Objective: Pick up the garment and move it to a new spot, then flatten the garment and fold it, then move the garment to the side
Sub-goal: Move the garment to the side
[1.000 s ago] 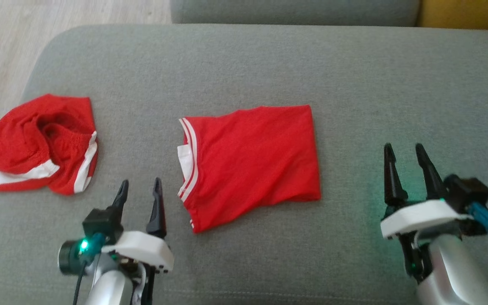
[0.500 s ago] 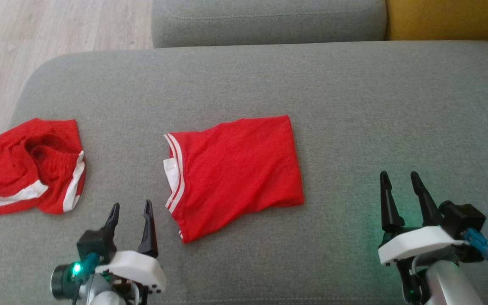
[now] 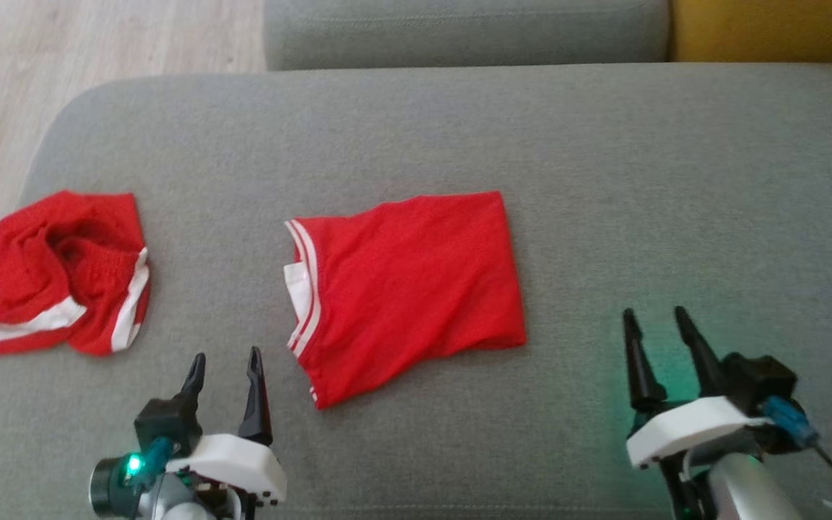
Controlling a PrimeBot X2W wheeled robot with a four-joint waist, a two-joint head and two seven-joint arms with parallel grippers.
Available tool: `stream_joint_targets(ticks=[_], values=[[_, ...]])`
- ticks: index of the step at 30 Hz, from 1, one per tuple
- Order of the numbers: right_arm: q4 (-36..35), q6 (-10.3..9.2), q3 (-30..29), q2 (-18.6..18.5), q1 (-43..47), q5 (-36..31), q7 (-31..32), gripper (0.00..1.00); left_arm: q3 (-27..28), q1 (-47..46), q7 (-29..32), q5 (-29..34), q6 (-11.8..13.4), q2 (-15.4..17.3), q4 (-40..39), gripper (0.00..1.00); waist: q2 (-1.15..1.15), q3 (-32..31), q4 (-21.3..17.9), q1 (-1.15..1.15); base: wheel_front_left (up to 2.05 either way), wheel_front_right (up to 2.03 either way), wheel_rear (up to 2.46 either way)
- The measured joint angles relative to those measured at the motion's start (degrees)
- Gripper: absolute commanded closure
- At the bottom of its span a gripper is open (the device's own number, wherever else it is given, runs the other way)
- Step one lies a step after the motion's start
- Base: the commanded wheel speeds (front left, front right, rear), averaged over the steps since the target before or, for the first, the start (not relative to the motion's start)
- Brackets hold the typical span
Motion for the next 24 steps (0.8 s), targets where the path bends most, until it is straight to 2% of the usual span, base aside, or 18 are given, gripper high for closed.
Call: stream_joint_targets(ticks=[5,12,24], values=[[2.61,0.0,2.59,0.03,-2.67,-1.37,0.24,0.0,-1.23,-0.83,0.0,-0.51,-0.43,0.0,-0.1,0.0,0.0,1.56,2.15,0.0,0.0,0.0,0.0],[7.04,0.0,4.42,-0.03,-11.96,-2.82,3.45,0.0,-3.11,-3.47,0.0,-2.25,-0.47,-0.02,-0.59,0.0,0.0,4.51,6.98,0.0,0.0,0.0,0.0],[17.53,0.0,1.85,-0.24,-19.68,-6.08,7.34,0.0,-4.92,-5.65,0.0,-4.12,0.04,-0.02,-1.53,0.0,0.0,9.95,13.7,0.0,0.0,0.0,0.0]])
